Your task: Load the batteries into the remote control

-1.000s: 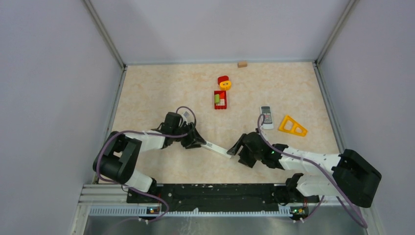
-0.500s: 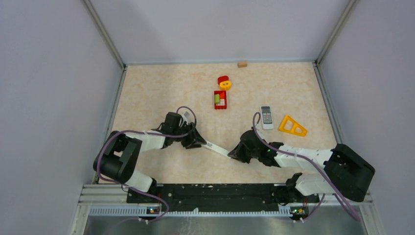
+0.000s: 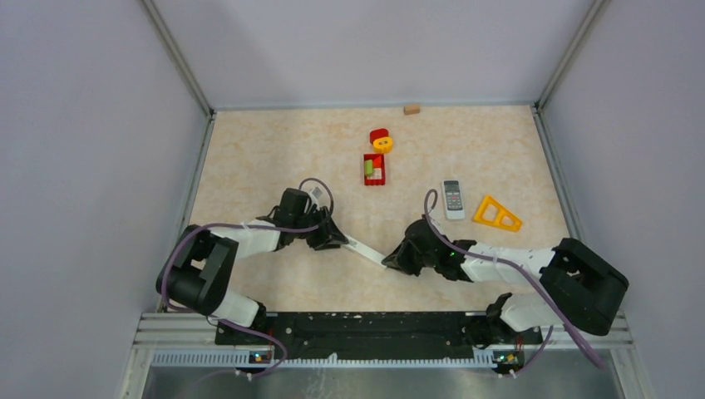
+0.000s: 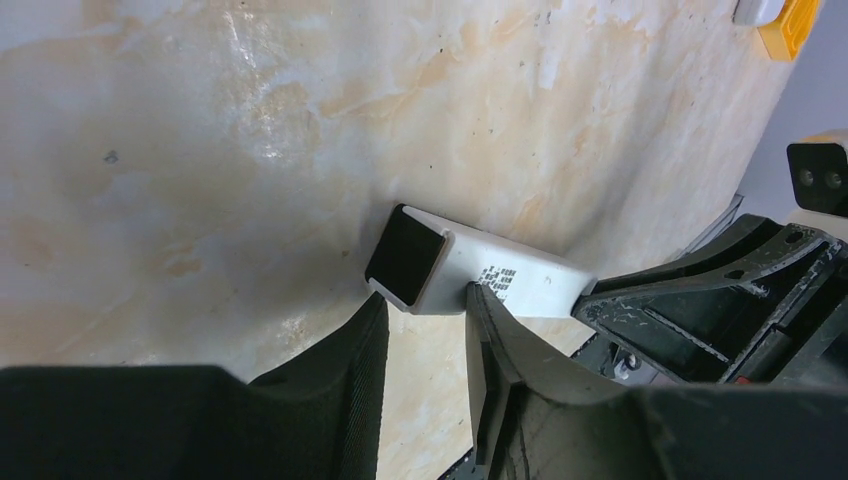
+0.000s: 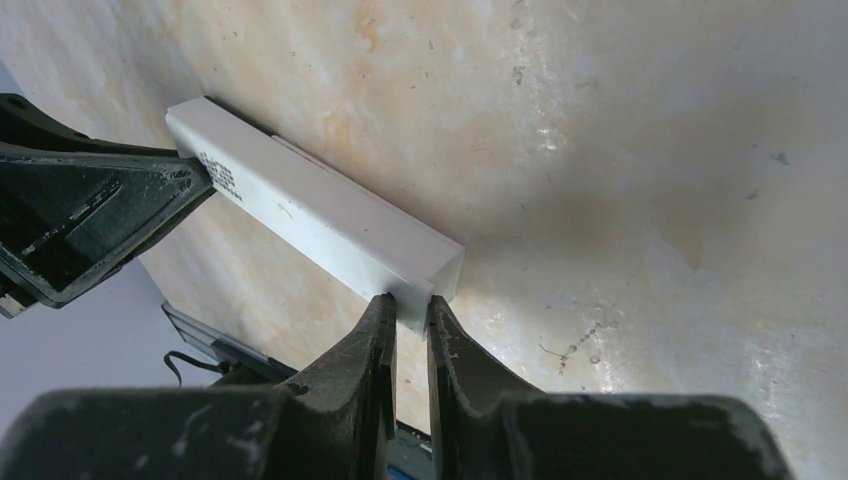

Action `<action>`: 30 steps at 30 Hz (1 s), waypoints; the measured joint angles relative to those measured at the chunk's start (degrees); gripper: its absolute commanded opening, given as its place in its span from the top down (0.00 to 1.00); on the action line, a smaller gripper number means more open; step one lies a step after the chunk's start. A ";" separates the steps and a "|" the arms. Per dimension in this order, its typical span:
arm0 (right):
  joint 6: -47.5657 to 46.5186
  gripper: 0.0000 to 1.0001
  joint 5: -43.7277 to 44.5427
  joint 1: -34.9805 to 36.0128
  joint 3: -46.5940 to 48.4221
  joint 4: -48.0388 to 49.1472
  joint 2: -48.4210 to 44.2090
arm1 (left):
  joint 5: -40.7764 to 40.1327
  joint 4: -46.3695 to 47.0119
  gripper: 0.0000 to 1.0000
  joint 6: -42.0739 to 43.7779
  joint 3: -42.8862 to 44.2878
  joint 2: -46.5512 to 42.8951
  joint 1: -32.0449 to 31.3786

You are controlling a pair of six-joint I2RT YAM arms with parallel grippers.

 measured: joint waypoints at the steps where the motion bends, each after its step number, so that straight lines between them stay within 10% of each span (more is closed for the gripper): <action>1: -0.02 0.89 -0.07 0.00 0.24 -0.02 0.22 | -0.04 0.02 0.74 0.02 0.00 -0.02 0.07; 6: -0.11 0.88 -0.46 0.00 1.70 -1.27 1.42 | -0.70 0.02 0.76 0.15 0.02 -0.33 0.15; 13: -0.11 0.88 -0.66 -0.13 3.13 -1.88 2.73 | -4.28 -4.85 0.51 1.77 2.45 -0.48 0.04; 21: -0.13 0.88 -0.98 -0.37 3.15 -1.16 3.04 | -6.54 -10.47 0.85 3.04 5.64 -1.09 -0.72; 30: -0.17 0.89 -1.11 -0.66 3.15 -1.16 2.99 | -8.68 -11.80 0.54 5.18 5.57 -1.73 -0.76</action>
